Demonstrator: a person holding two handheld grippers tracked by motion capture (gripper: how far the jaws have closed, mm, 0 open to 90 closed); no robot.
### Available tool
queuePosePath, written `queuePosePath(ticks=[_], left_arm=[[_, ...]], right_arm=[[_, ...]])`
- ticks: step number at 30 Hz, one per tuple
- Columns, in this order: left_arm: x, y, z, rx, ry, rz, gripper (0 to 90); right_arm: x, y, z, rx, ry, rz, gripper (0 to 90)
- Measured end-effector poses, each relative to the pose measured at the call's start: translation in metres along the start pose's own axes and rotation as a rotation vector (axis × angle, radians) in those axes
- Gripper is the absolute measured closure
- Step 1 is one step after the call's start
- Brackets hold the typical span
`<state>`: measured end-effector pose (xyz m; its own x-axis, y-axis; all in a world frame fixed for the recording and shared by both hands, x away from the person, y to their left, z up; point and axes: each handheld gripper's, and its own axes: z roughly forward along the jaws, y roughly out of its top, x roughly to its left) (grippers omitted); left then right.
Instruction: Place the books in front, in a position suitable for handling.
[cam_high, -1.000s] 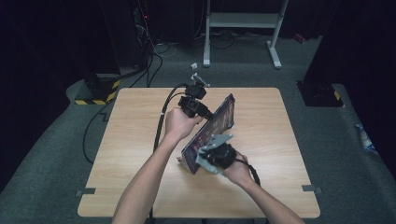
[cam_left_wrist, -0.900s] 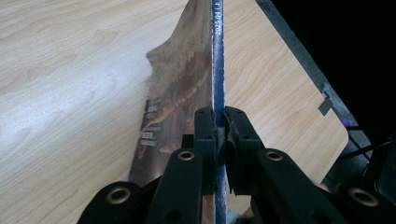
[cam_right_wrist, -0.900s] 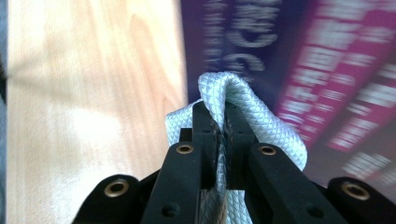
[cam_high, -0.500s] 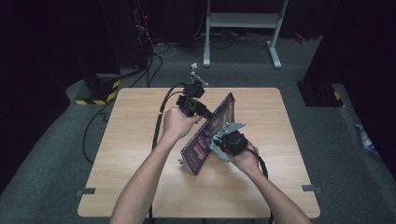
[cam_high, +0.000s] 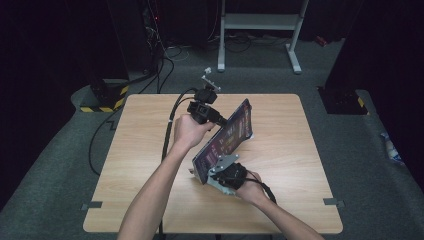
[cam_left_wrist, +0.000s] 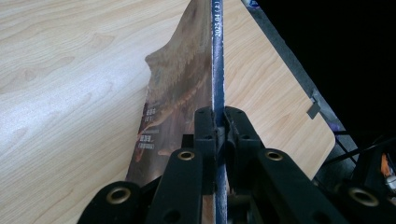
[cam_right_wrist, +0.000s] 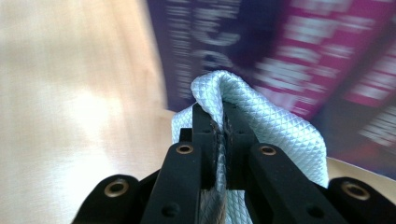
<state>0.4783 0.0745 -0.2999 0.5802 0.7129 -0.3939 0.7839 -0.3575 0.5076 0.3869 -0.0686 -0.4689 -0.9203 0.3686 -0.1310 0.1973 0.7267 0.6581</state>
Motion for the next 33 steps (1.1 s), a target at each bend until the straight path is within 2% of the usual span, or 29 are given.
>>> queuePosePath(ticks=[4, 5, 7, 8, 10, 13, 17, 19, 20, 21, 22, 24, 28, 30, 33], left_arm=[[0.001, 0.0, -0.001, -0.006, -0.003, -0.001, 84.2], [0.001, 0.0, -0.001, -0.008, -0.005, -0.002, 84.2], [0.001, 0.0, 0.0, -0.012, -0.008, -0.003, 84.2], [0.0, 0.001, 0.0, -0.02, -0.007, -0.011, 84.2], [0.001, 0.002, 0.001, -0.029, -0.008, -0.019, 84.2], [0.002, 0.003, 0.002, -0.031, 0.003, -0.025, 84.2], [0.002, 0.003, 0.003, -0.029, 0.013, -0.021, 84.2], [0.002, 0.003, 0.004, -0.022, 0.013, -0.02, 84.3], [0.002, 0.003, 0.004, -0.019, 0.016, -0.014, 84.2], [0.002, 0.002, 0.004, -0.018, 0.013, -0.016, 84.2], [0.002, 0.003, 0.003, -0.017, 0.012, -0.015, 84.2], [0.001, 0.003, 0.003, -0.018, 0.006, -0.016, 84.2], [0.0, 0.002, 0.002, -0.008, -0.007, 0.0, 84.2], [-0.002, 0.0, 0.003, 0.008, -0.007, 0.017, 84.2], [-0.004, -0.003, 0.003, 0.025, -0.015, 0.035, 84.3]], right_arm=[[-0.04, -0.012, -0.008, 0.03, -0.115, 0.144, 85.5], [-0.05, -0.016, -0.011, 0.016, -0.137, 0.179, 85.5], [-0.055, -0.019, -0.014, 0.005, -0.135, 0.221, 85.5], [-0.053, -0.019, -0.014, 0.009, -0.131, 0.215, 85.5], [-0.042, -0.016, -0.011, 0.015, -0.099, 0.167, 85.5], [-0.016, -0.007, -0.006, -0.015, -0.02, 0.079, 85.5], [0.019, 0.012, -0.009, -0.071, 0.07, 0.018, 85.5], [0.024, 0.022, -0.015, -0.112, 0.07, -0.027, 85.4], [0.027, 0.027, -0.02, -0.131, 0.072, -0.022, 85.5], [0.026, 0.032, -0.024, -0.151, 0.06, -0.03, 85.4], [0.025, 0.034, -0.026, -0.158, 0.059, -0.016, 85.5], [0.021, 0.035, -0.028, -0.157, 0.05, -0.005, 85.5], [0.013, 0.018, -0.016, -0.064, 0.016, -0.014, 85.5], [0.001, 0.005, -0.013, -0.042, -0.011, 0.044, 85.5], [-0.029, -0.009, -0.017, -0.047, -0.075, 0.152, 85.5]])
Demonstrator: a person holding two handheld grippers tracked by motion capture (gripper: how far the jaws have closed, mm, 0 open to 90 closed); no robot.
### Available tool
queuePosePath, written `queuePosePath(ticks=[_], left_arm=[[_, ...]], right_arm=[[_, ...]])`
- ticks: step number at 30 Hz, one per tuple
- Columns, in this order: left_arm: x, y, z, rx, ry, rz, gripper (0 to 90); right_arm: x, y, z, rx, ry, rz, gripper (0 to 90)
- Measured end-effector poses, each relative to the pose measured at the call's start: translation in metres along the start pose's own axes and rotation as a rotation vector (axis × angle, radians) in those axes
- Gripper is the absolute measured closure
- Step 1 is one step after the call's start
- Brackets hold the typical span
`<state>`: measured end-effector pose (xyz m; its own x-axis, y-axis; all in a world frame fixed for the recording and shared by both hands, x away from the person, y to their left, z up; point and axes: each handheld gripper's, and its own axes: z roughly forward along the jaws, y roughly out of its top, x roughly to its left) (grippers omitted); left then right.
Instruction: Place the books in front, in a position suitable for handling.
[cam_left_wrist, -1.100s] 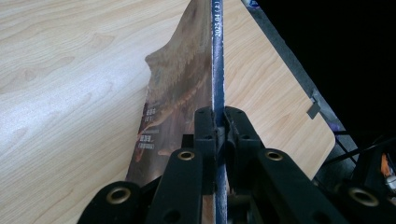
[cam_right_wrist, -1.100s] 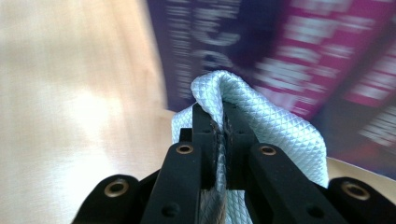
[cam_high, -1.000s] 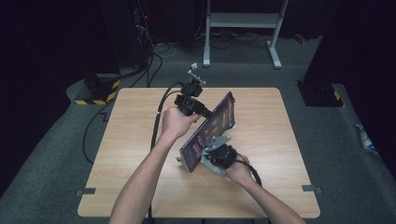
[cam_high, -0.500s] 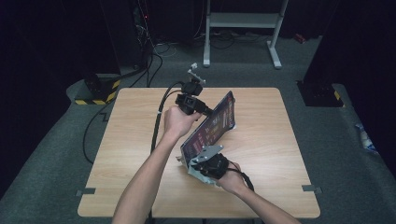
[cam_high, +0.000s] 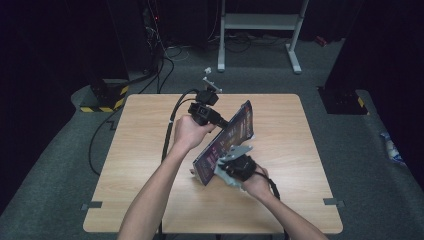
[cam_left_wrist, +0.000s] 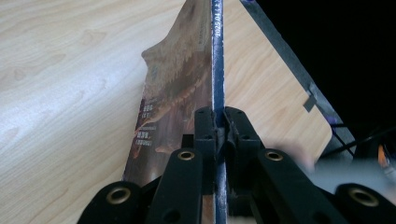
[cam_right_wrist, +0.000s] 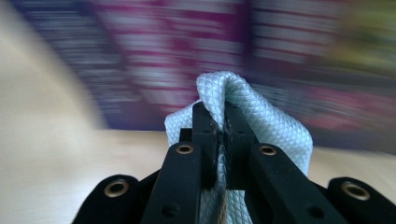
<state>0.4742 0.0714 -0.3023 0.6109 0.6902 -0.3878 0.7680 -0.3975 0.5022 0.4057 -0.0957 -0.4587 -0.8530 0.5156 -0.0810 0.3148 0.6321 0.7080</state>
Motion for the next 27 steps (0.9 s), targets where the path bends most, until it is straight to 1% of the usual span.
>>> queuePosePath(ticks=[1, 3, 4, 5, 6, 7, 8, 9, 11, 14, 15, 16, 17, 18, 19, 21, 22, 23, 24, 25, 27], left_arm=[[-0.001, -0.001, 0.0, 0.003, -0.001, 0.001, 84.3], [-0.002, -0.004, -0.001, 0.013, -0.013, 0.007, 84.2], [-0.002, -0.006, -0.002, 0.013, -0.016, 0.012, 84.2], [-0.002, -0.008, -0.003, 0.011, -0.023, 0.011, 84.2], [-0.001, -0.009, -0.004, 0.013, -0.032, 0.013, 84.2], [-0.001, -0.01, -0.006, 0.011, -0.031, 0.018, 84.2], [-0.001, -0.011, -0.007, 0.006, -0.033, 0.011, 84.3], [-0.001, -0.011, -0.008, 0.006, -0.032, 0.016, 84.2], [-0.001, -0.01, -0.01, 0.0, -0.035, 0.011, 84.2], [-0.004, -0.011, -0.009, 0.015, -0.029, 0.027, 84.2], [-0.006, -0.012, -0.009, 0.018, -0.024, 0.039, 84.2], [-0.007, -0.014, -0.009, 0.024, -0.026, 0.044, 84.2], [-0.007, -0.016, -0.01, 0.026, -0.03, 0.049, 84.2], [-0.008, -0.018, -0.01, 0.027, -0.028, 0.053, 84.2], [-0.008, -0.021, -0.011, 0.026, -0.028, 0.049, 84.2], [-0.007, -0.024, -0.013, 0.033, -0.028, 0.062, 84.2], [-0.007, -0.025, -0.013, 0.036, -0.031, 0.066, 84.2], [-0.006, -0.026, -0.014, 0.037, -0.034, 0.072, 84.2], [-0.006, -0.027, -0.014, 0.038, -0.033, 0.073, 84.2], [-0.006, -0.028, -0.015, 0.037, -0.033, 0.079, 84.2], [-0.005, -0.028, -0.014, 0.036, -0.036, 0.075, 84.2]], right_arm=[[-0.011, -0.002, -0.002, 0.0, -0.033, 0.023, 85.5], [-0.032, -0.007, -0.007, 0.0, -0.093, 0.089, 85.5], [-0.042, -0.01, -0.009, -0.011, -0.12, 0.12, 85.4], [-0.051, -0.014, -0.011, -0.015, -0.139, 0.159, 85.5], [-0.057, -0.018, -0.012, -0.007, -0.153, 0.186, 85.4], [-0.062, -0.022, -0.011, 0.004, -0.166, 0.195, 85.4], [-0.065, -0.026, -0.01, 0.02, -0.166, 0.209, 85.4], [-0.065, -0.027, -0.009, 0.027, -0.164, 0.207, 85.4], [-0.055, -0.026, -0.007, 0.036, -0.135, 0.175, 85.4], [-0.03, -0.018, -0.003, 0.034, -0.054, 0.089, 85.4], [-0.022, -0.015, -0.003, 0.031, -0.041, 0.044, 85.4], [-0.018, -0.014, -0.002, 0.029, -0.033, 0.017, 85.4], [-0.018, -0.013, -0.003, 0.032, -0.031, 0.024, 85.4], [-0.023, -0.013, -0.004, 0.034, -0.043, 0.042, 85.4], [-0.03, -0.013, -0.005, 0.035, -0.064, 0.067, 85.4], [-0.047, -0.017, -0.009, 0.038, -0.113, 0.128, 85.4], [-0.059, -0.02, -0.012, 0.054, -0.144, 0.151, 85.4], [-0.065, -0.022, -0.013, 0.06, -0.164, 0.165, 85.4], [-0.073, -0.024, -0.016, 0.064, -0.186, 0.192, 85.4], [-0.078, -0.026, -0.018, 0.055, -0.196, 0.213, 85.4], [-0.081, -0.028, -0.022, 0.046, -0.195, 0.213, 85.4]])
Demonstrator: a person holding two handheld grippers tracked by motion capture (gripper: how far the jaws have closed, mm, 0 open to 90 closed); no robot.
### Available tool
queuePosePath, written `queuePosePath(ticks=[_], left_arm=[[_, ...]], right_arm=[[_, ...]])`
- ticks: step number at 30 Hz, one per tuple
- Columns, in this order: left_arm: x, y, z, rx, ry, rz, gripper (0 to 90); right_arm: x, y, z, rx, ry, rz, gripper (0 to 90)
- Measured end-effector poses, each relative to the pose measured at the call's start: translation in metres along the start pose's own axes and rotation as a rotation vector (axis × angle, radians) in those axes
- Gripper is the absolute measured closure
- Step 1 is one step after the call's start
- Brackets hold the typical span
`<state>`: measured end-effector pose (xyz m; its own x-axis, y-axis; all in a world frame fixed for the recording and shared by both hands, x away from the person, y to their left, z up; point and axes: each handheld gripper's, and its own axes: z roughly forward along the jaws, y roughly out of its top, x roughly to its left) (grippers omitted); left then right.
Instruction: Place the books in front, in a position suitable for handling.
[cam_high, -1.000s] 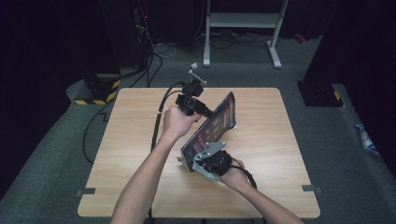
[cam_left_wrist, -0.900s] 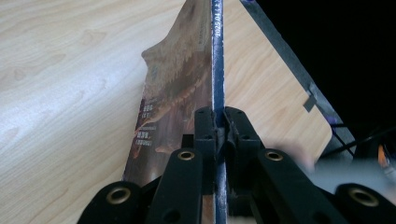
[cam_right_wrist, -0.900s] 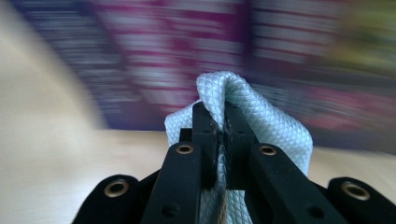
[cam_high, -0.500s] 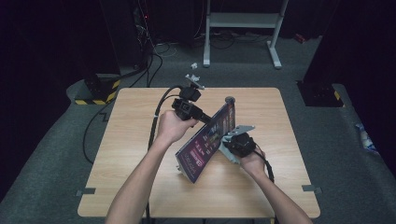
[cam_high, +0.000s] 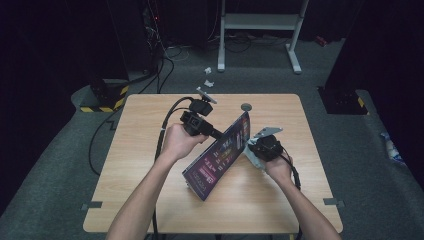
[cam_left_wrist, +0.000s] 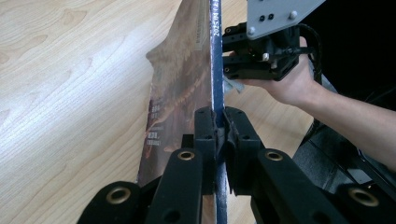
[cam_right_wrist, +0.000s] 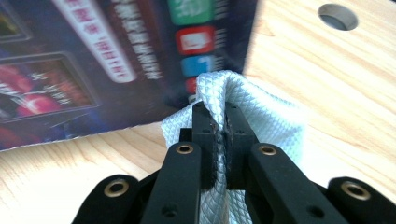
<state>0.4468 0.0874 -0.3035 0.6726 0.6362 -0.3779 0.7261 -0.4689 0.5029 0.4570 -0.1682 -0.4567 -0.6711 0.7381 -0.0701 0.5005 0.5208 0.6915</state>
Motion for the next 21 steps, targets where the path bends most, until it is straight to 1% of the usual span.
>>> queuePosePath(ticks=[1, 2, 3, 4, 5, 7, 9, 11, 12, 13, 14, 15, 17, 18, 19, 20, 21], left_arm=[[0.0, 0.0, 0.001, 0.0, 0.0, -0.002, 84.2], [0.0, 0.001, 0.002, 0.007, 0.003, 0.006, 84.2], [0.0, 0.001, 0.003, 0.01, 0.005, 0.01, 84.2], [0.0, 0.001, 0.005, 0.017, 0.008, 0.01, 84.2], [-0.001, 0.001, 0.006, 0.024, 0.013, 0.017, 84.1], [-0.002, -0.001, 0.009, 0.049, 0.039, 0.038, 84.1], [0.0, -0.003, 0.009, 0.051, 0.039, 0.036, 84.1], [0.001, -0.004, 0.01, 0.052, 0.042, 0.03, 84.1], [0.002, -0.005, 0.009, 0.053, 0.043, 0.036, 84.1], [0.003, -0.006, 0.01, 0.056, 0.041, 0.031, 84.2], [0.003, -0.006, 0.01, 0.061, 0.044, 0.038, 84.2], [0.004, -0.007, 0.011, 0.062, 0.041, 0.033, 84.2], [0.005, -0.008, 0.012, 0.059, 0.039, 0.03, 84.2], [0.005, -0.009, 0.012, 0.056, 0.037, 0.029, 84.2], [0.005, -0.008, 0.012, 0.055, 0.035, 0.03, 84.3], [0.005, -0.008, 0.013, 0.055, 0.036, 0.033, 84.3], [0.006, -0.007, 0.013, 0.055, 0.037, 0.031, 84.2]], right_arm=[[0.003, 0.0, -0.001, 0.004, 0.01, -0.008, 85.4], [0.006, 0.001, -0.003, -0.005, 0.021, -0.025, 85.4], [0.011, 0.003, -0.006, -0.023, 0.042, -0.043, 85.4], [0.017, 0.005, -0.01, -0.054, 0.06, -0.063, 85.4], [0.024, 0.009, -0.016, -0.091, 0.079, -0.074, 85.4], [0.03, 0.016, -0.026, -0.125, 0.094, -0.089, 85.4], [0.033, 0.025, -0.036, -0.158, 0.105, -0.103, 85.4], [0.03, 0.032, -0.041, -0.161, 0.096, -0.102, 85.4], [0.028, 0.033, -0.041, -0.162, 0.093, -0.089, 85.4], [0.024, 0.034, -0.04, -0.151, 0.088, -0.076, 85.4], [0.021, 0.033, -0.038, -0.134, 0.08, -0.066, 85.4], [0.017, 0.032, -0.036, -0.116, 0.071, -0.055, 85.4], [0.011, 0.031, -0.035, -0.106, 0.072, -0.017, 85.4], [0.011, 0.031, -0.036, -0.112, 0.077, -0.008, 85.4], [0.015, 0.032, -0.039, -0.122, 0.085, -0.015, 85.4], [0.019, 0.033, -0.041, -0.123, 0.091, -0.032, 85.4], [0.025, 0.034, -0.043, -0.119, 0.102, -0.058, 85.4]])
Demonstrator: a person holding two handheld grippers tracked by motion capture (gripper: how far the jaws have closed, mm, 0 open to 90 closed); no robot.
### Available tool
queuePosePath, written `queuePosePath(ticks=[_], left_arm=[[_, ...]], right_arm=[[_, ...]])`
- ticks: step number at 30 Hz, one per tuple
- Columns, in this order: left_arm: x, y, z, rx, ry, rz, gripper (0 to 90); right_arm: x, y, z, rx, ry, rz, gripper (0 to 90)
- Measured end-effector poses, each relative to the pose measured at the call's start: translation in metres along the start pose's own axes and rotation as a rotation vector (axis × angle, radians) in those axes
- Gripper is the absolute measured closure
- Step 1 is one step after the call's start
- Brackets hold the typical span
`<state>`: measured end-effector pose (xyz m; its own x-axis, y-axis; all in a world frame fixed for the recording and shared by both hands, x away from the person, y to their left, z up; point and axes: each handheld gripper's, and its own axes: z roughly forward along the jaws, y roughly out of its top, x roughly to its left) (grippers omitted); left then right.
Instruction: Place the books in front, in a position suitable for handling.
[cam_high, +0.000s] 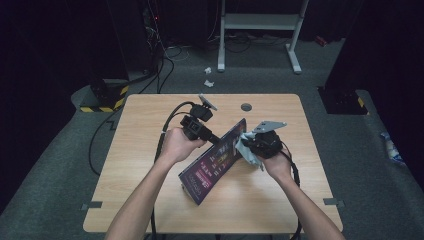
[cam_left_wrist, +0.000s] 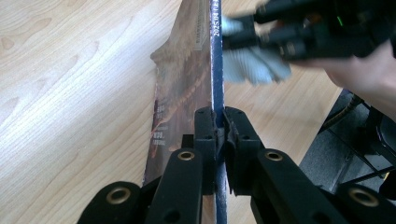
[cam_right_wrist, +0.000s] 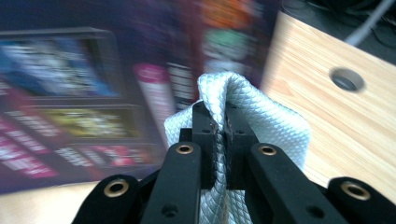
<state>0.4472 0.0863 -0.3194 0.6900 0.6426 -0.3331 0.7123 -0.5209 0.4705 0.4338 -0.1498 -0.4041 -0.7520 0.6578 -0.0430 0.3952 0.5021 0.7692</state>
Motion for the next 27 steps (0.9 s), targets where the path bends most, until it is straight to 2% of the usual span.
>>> queuePosePath(ticks=[4, 6, 11, 13, 16, 20, 22, 25, 27], left_arm=[[0.0, 0.001, 0.0, -0.003, 0.0, 0.002, 84.2], [-0.001, 0.0, 0.0, 0.002, 0.005, 0.006, 84.2], [-0.001, 0.0, 0.0, 0.004, 0.004, 0.005, 84.2], [-0.001, 0.001, 0.001, 0.008, 0.003, 0.006, 84.2], [-0.002, 0.003, 0.002, 0.015, 0.018, 0.007, 84.2], [-0.002, 0.004, 0.0, 0.02, 0.03, 0.008, 84.3], [-0.002, 0.004, -0.001, 0.015, 0.034, 0.014, 84.4], [-0.003, 0.002, -0.004, 0.017, 0.028, 0.023, 84.4], [-0.003, 0.002, -0.005, 0.013, 0.025, 0.026, 84.5]], right_arm=[[0.024, 0.004, 0.002, 0.007, 0.049, -0.092, 85.4], [0.023, 0.003, 0.004, 0.011, 0.028, -0.111, 85.4], [-0.014, -0.001, 0.008, 0.032, -0.055, 0.042, 85.4], [-0.019, 0.001, 0.005, 0.024, -0.067, 0.06, 85.4], [-0.015, 0.01, -0.002, -0.012, -0.06, 0.04, 85.4], [-0.001, 0.028, -0.016, -0.079, -0.039, -0.015, 85.4], [0.003, 0.034, -0.023, -0.102, -0.045, -0.036, 85.4], [-0.003, 0.035, -0.027, -0.105, -0.077, -0.039, 85.4], [-0.01, 0.03, -0.025, -0.079, -0.088, -0.011, 85.4]])
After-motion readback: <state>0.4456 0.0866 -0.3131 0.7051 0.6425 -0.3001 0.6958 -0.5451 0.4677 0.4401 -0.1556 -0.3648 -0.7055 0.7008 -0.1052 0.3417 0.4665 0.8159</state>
